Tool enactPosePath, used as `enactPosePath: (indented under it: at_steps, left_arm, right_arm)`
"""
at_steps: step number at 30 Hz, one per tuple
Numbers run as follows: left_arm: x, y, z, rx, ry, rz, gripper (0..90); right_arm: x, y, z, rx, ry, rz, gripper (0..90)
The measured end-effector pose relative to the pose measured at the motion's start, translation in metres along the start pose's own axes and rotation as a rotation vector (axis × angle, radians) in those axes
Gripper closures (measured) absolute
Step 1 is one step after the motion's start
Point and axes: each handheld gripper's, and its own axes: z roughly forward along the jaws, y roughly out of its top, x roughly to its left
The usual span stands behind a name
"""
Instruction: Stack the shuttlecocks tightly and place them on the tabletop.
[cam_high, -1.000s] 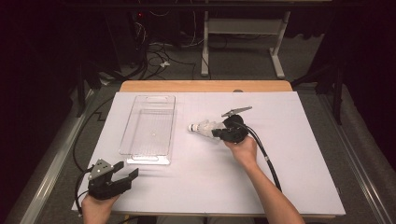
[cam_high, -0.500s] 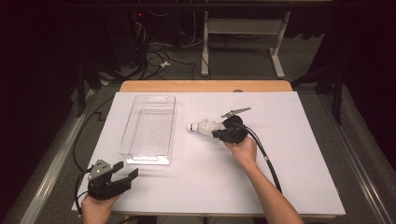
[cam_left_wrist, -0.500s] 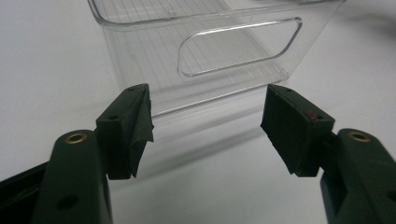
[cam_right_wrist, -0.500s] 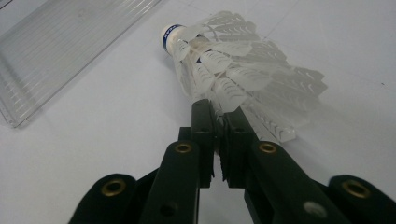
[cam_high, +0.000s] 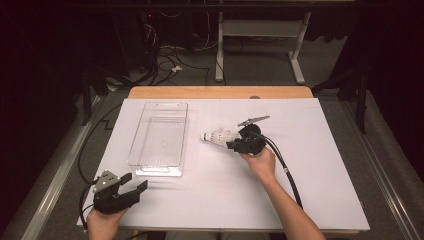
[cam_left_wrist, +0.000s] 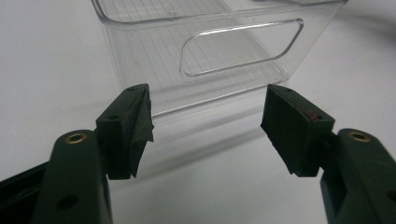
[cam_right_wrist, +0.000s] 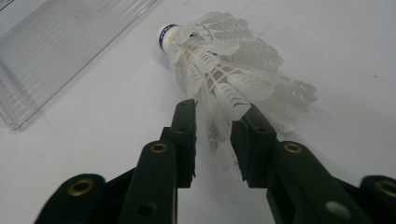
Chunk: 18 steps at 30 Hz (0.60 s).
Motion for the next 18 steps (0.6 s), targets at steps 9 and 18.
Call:
enactPosePath:
  at_steps: [9,18]
  left_arm:
    - [0.000,0.000,0.000,0.000,0.000,0.001,34.1]
    - [0.000,-0.001,-0.001,-0.005,0.000,-0.005,34.2]
  right_arm:
    - [-0.001,-0.004,-0.007,-0.034,-0.013,0.006,56.6]
    - [-0.001,-0.012,-0.012,-0.056,-0.020,0.004,52.8]
